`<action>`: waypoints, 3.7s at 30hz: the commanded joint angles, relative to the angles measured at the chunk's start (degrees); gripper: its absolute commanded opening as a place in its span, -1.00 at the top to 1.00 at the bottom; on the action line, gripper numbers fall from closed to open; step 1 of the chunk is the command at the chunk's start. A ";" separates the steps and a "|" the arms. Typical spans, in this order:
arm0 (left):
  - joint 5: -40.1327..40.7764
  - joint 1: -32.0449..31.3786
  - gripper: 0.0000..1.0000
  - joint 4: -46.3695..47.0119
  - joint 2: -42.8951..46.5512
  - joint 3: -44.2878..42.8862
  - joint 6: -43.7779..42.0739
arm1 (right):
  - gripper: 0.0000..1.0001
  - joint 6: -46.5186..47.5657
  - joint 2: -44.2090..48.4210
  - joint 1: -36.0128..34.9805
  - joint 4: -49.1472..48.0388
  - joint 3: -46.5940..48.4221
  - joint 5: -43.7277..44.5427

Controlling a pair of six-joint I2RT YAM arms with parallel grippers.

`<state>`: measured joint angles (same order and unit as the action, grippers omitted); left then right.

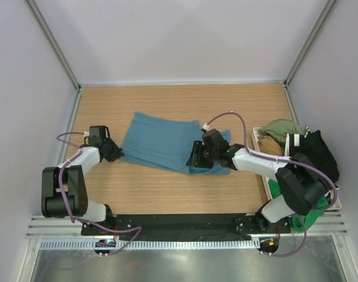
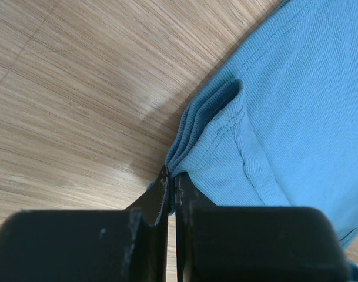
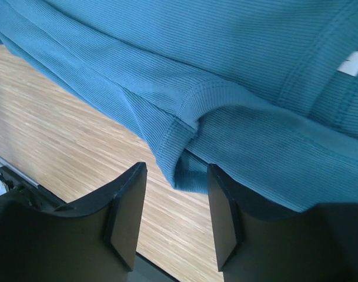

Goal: Fold and stack the tank tops
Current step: Fold the tank top

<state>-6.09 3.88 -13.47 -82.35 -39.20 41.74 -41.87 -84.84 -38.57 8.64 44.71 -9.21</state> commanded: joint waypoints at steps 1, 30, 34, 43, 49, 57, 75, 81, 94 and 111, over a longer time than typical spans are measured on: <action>-0.33 0.34 1.00 2.14 1.40 -0.35 -0.43 | 0.00 -2.34 -2.16 -0.90 -6.00 0.55 -0.46; -0.42 0.25 1.00 2.22 1.57 -0.35 -0.52 | 0.85 -1.29 -7.10 -2.48 -4.61 6.44 7.10; -0.50 0.34 1.00 2.14 1.66 -0.53 -0.52 | 0.85 -0.41 -7.10 -2.57 -2.85 7.32 8.95; -0.33 0.25 1.00 2.14 1.75 -0.53 -0.60 | 0.85 0.56 -6.92 -2.48 -2.14 7.76 15.00; -0.15 -0.19 1.00 2.31 1.31 -0.35 -0.60 | 0.84 1.87 -9.03 -2.48 -2.05 9.43 16.42; 0.55 -0.45 1.00 2.49 2.80 1.23 -0.60 | 0.70 3.54 -14.47 -0.99 2.16 13.12 20.11; 0.46 -0.45 0.98 0.12 0.17 -4.66 -1.39 | -0.35 5.83 -3.69 -0.28 9.54 10.58 20.20; 0.81 -0.54 0.96 0.03 0.17 -4.66 -1.74 | -0.31 5.31 1.86 -3.87 11.74 8.38 19.23; 1.69 -0.45 0.98 -0.50 0.26 -4.57 -2.18 | 0.05 3.72 -6.46 -11.70 10.69 11.45 17.82; 1.87 -0.54 0.99 -0.41 -0.01 -4.57 -2.71 | 0.05 14.00 -18.17 -12.50 17.63 18.92 21.08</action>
<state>-5.17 3.44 -14.17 -82.70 -42.30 39.99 -31.59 -101.97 -50.78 24.21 62.06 10.22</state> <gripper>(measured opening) 0.015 0.486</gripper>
